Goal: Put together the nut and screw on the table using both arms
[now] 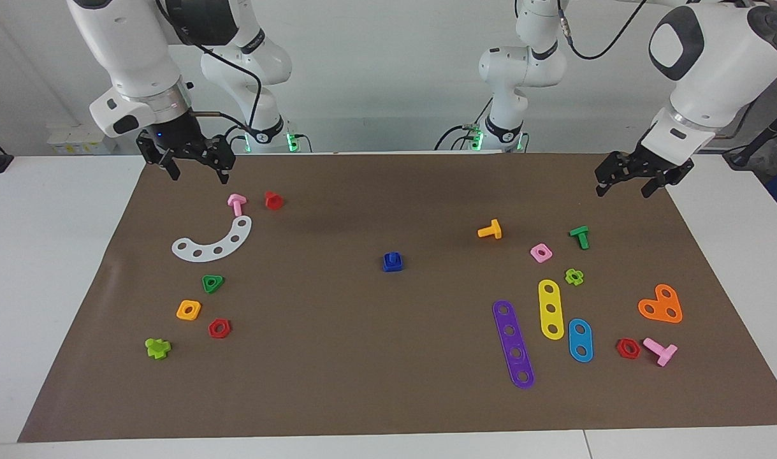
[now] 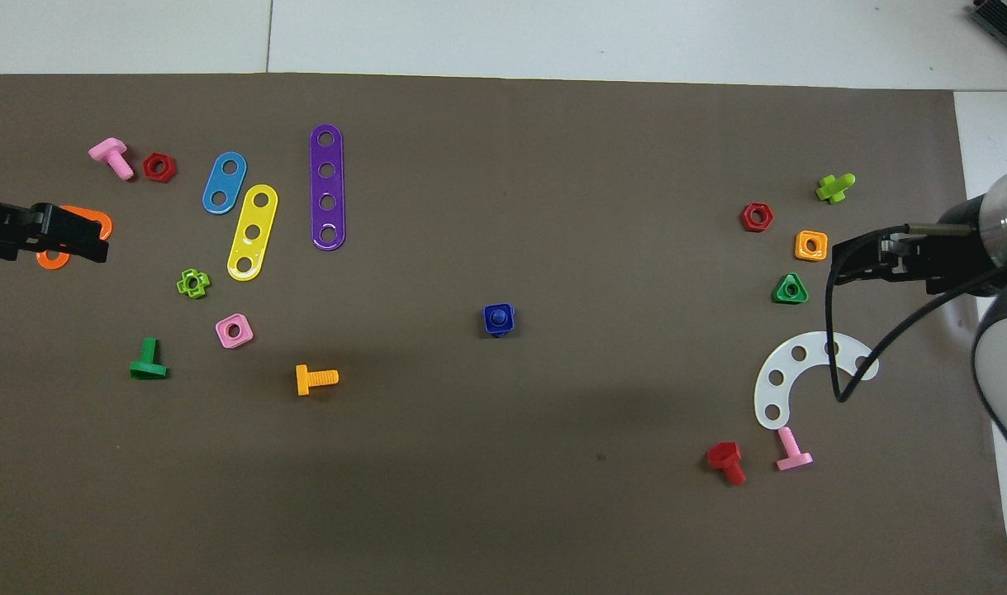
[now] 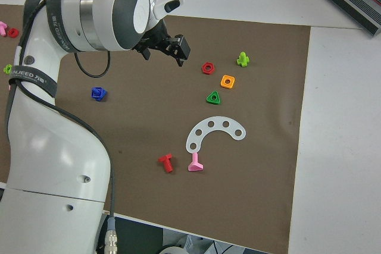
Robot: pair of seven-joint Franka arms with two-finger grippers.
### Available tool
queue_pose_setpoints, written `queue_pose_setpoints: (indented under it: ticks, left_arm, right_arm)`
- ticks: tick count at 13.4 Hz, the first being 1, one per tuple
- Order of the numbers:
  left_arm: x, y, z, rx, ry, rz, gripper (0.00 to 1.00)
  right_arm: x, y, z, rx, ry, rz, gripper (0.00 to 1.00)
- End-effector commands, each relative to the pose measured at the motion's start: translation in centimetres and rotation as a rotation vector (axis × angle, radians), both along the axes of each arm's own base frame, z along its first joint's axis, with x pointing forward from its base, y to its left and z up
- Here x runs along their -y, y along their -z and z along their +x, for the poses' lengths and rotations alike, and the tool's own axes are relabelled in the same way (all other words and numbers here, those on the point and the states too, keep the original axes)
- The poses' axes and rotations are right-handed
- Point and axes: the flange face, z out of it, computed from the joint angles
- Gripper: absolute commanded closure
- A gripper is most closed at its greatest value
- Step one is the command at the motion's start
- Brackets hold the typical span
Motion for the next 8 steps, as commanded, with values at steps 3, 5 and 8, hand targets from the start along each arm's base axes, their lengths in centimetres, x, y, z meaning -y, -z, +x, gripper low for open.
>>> queue_pose_setpoints:
  ticks: [3,5,8]
  left_arm:
    - [-1.5,-2.7,-1.3,-0.004,-0.014,0.058,0.0]
    - [-1.2,-3.4,-1.1,-0.001,-0.006,0.081,0.0]
    - [-1.1,-3.5,-1.1,0.018,-0.005,0.064,0.0]
  right_arm:
    - [0.6,-0.1,-0.5,0.003,-0.016,0.001,0.0]
    - [0.4,-0.1,-0.6,0.001,-0.021,0.001,0.0]
    - [0.6,-0.1,-0.6,0.001,-0.016,0.001,0.0]
